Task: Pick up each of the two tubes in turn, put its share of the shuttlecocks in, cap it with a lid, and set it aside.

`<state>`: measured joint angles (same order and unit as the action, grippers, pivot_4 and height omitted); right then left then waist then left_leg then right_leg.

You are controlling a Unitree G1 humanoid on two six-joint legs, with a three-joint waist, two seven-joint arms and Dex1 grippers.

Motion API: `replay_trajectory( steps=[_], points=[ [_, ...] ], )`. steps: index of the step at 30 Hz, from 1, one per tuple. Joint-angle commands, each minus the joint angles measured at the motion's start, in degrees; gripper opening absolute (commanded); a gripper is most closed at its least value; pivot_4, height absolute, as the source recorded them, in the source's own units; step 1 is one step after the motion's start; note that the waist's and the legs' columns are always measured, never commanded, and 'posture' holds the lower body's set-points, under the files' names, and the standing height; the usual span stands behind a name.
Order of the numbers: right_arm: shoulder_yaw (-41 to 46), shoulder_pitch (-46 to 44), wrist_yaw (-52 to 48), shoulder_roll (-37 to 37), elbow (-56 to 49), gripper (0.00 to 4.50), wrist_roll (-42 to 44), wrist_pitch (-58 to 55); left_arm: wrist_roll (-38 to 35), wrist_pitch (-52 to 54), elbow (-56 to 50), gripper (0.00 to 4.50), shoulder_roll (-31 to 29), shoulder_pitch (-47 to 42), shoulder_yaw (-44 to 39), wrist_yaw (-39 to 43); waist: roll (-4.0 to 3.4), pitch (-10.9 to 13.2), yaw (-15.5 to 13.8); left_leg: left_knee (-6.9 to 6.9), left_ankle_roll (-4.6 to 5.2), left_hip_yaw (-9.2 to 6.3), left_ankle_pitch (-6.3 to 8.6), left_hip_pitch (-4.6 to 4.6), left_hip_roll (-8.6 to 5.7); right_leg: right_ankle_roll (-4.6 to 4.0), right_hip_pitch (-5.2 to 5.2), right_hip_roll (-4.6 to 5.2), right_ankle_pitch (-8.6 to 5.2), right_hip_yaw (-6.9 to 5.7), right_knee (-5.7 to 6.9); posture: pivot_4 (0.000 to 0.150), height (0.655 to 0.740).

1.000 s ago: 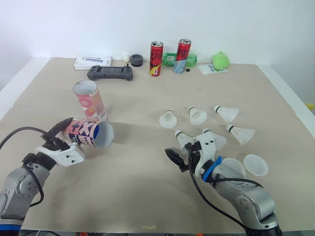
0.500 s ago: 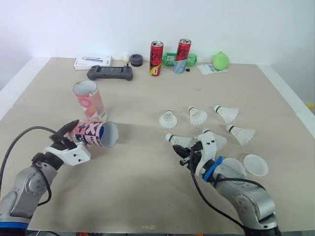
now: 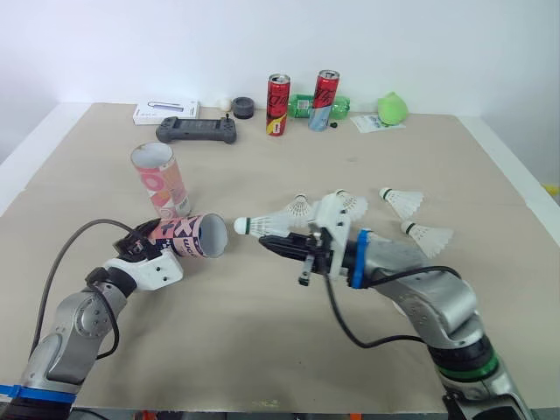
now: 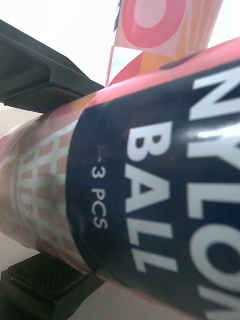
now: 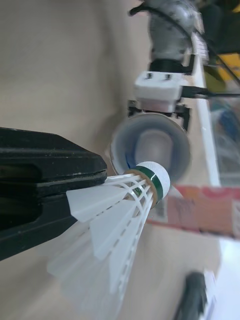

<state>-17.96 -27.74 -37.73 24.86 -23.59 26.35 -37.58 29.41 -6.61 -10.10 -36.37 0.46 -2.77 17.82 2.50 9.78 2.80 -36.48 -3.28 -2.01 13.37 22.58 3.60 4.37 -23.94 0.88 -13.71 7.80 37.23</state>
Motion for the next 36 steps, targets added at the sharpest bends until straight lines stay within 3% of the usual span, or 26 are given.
replay_trajectory(
  steps=[1,8,13,18,24,36],
  points=[
    [-3.43,-2.88,0.03,-4.63,2.43,0.02,-2.84,3.24,0.58,1.87,-4.15,3.18,1.23,0.19,1.75,0.80,0.00,0.00,0.00,0.00,0.00,0.00,0.00,0.00,0.00,-0.01,0.00,0.00,0.00,0.00,0.00,0.150,0.7400],
    [-2.83,-4.21,0.60,-10.60,4.06,0.02,-3.17,4.21,-0.05,3.68,-5.66,3.18,2.38,-0.59,3.08,1.76,-0.01,0.00,0.00,-0.01,-0.01,-0.06,0.00,0.01,0.00,-0.04,-0.01,-0.01,0.01,-0.03,0.07,0.150,0.7400],
    [2.42,-0.19,1.34,-9.86,-0.77,1.81,1.47,1.08,-1.09,4.35,-5.80,3.18,2.78,-0.89,3.36,2.02,-0.01,0.00,-0.03,-0.03,0.00,-0.14,0.00,0.00,0.00,-0.04,0.00,-0.02,-0.01,-0.09,0.09,0.150,0.7400],
    [7.21,6.66,8.55,-9.60,-2.33,4.46,-0.46,-0.26,-2.21,4.71,-4.97,3.18,3.23,-1.54,3.17,2.08,-0.01,0.00,-0.04,-0.02,-0.01,-0.21,0.00,0.02,-0.01,-0.05,0.03,-0.01,-0.03,-0.14,0.09,0.150,0.7400],
    [6.90,5.21,20.72,-13.57,9.05,4.49,-10.48,0.93,-2.72,4.90,-3.98,3.18,3.62,-2.52,3.29,2.18,-0.02,0.00,0.17,-0.02,0.04,-0.19,-0.09,-0.05,0.01,-0.01,-0.01,-0.06,0.04,-0.15,0.11,0.150,0.7400],
    [11.52,-6.16,26.33,-20.74,34.08,4.49,-16.59,12.87,-3.00,4.97,-4.17,3.18,3.62,-3.28,3.46,2.06,-0.06,0.03,0.20,0.01,0.07,-0.20,-0.13,0.00,0.00,-0.21,-0.03,-0.07,0.16,-0.13,0.14,0.150,0.7400]
  ],
)
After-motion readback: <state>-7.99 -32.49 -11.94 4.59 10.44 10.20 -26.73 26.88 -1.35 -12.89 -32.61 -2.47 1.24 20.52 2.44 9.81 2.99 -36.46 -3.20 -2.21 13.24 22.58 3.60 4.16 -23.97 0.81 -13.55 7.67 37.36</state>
